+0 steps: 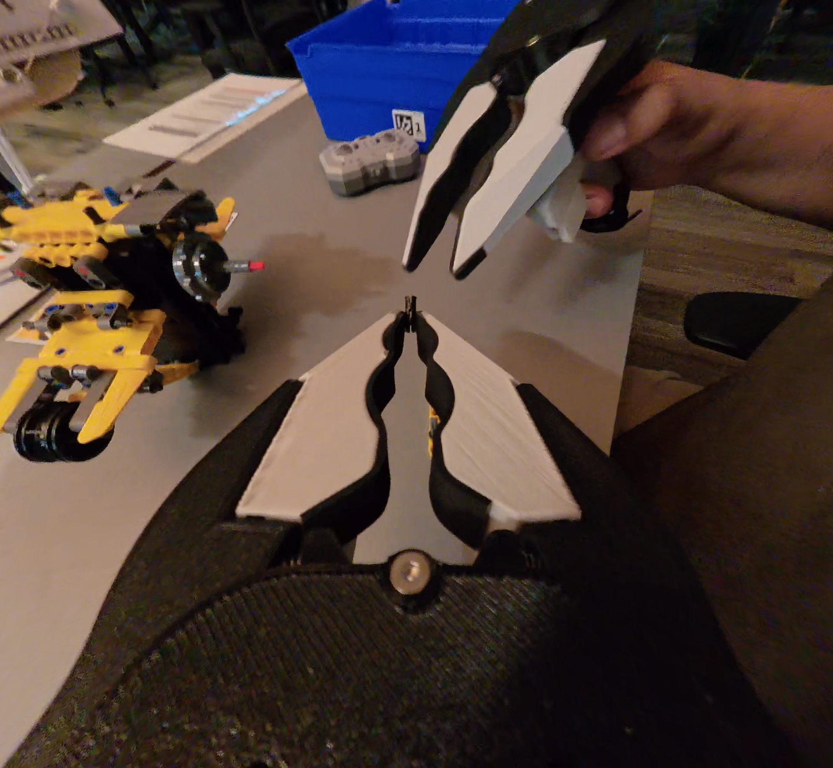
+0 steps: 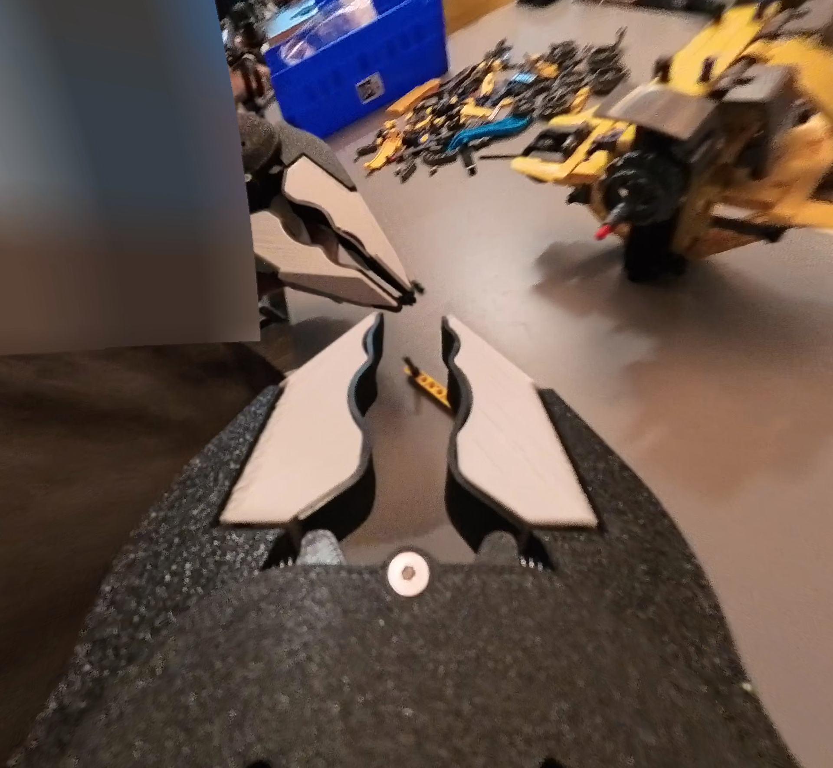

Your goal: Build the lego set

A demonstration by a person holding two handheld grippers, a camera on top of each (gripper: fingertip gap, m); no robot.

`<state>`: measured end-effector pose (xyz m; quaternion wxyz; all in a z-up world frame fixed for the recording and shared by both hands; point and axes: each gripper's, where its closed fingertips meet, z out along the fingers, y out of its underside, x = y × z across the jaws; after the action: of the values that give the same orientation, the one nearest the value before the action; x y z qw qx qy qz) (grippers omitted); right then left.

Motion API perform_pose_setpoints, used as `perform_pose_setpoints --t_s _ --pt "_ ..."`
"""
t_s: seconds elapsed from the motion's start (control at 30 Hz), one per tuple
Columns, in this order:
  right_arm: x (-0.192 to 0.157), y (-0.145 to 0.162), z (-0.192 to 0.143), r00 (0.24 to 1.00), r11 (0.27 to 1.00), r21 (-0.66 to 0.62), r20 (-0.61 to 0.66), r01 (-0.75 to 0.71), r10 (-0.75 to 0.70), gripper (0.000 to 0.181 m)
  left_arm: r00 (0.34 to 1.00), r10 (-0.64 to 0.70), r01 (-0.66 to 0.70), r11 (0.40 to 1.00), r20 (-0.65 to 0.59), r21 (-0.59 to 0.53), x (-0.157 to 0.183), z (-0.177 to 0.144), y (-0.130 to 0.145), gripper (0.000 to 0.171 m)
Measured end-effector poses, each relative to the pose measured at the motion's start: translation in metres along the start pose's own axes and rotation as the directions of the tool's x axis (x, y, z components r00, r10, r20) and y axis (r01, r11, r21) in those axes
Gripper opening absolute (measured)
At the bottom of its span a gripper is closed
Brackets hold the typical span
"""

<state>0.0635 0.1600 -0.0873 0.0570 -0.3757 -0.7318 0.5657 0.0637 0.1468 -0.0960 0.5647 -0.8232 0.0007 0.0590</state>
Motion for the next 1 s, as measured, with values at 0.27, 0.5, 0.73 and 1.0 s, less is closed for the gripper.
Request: perform_pose_setpoints --t_s 0.27,0.5,0.73,1.0 --pt "-0.009 0.001 0.009 0.983 0.988 -0.087 0.117 -0.13 0.14 0.019 0.999 0.017 -0.016 0.999 -0.038 0.038 0.012 -0.003 -0.002 0.003" --pt "-0.015 0.008 0.017 0.983 0.978 -0.177 0.128 -0.11 0.134 0.005 0.999 0.05 -0.049 0.998 -0.018 0.037 0.012 -0.005 0.001 0.003" --pt "0.015 0.019 0.009 0.994 0.932 -0.358 -0.068 0.054 -0.084 0.003 0.995 -0.069 0.065 0.997 -0.079 -0.047 0.018 0.002 0.023 0.053" --pt "0.024 0.047 0.026 0.899 0.615 -0.707 0.069 0.35 -0.432 0.003 0.986 -0.166 0.153 0.956 -0.029 -0.252 0.014 0.015 0.067 0.038"
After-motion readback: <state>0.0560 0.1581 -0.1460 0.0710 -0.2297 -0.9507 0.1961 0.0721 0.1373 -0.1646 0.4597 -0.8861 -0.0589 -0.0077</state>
